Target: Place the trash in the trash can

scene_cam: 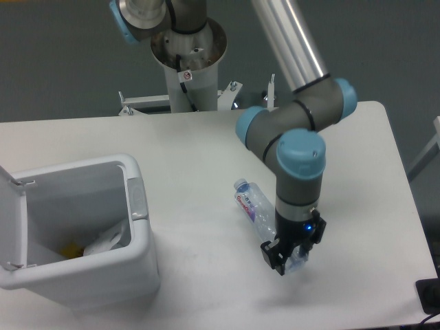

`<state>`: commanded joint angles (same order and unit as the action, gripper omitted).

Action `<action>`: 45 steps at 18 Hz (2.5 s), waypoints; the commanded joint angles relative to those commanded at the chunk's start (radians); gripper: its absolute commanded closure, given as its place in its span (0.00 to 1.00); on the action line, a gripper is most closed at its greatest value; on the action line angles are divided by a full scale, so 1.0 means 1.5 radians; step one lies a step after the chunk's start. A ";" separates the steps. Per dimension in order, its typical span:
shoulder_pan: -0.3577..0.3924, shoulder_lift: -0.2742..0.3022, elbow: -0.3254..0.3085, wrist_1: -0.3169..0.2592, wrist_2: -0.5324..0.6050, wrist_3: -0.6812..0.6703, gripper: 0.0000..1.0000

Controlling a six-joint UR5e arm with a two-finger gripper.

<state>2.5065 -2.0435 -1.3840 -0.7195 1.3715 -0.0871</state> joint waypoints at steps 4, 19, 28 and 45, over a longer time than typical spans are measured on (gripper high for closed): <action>0.003 0.024 0.094 0.003 -0.031 -0.081 0.37; -0.155 0.112 0.123 0.056 -0.067 -0.067 0.37; -0.261 0.078 0.088 0.110 -0.067 -0.044 0.37; -0.074 0.130 0.070 0.100 0.021 0.005 0.00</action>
<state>2.3957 -1.8484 -1.2794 -0.5691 1.4036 -0.0803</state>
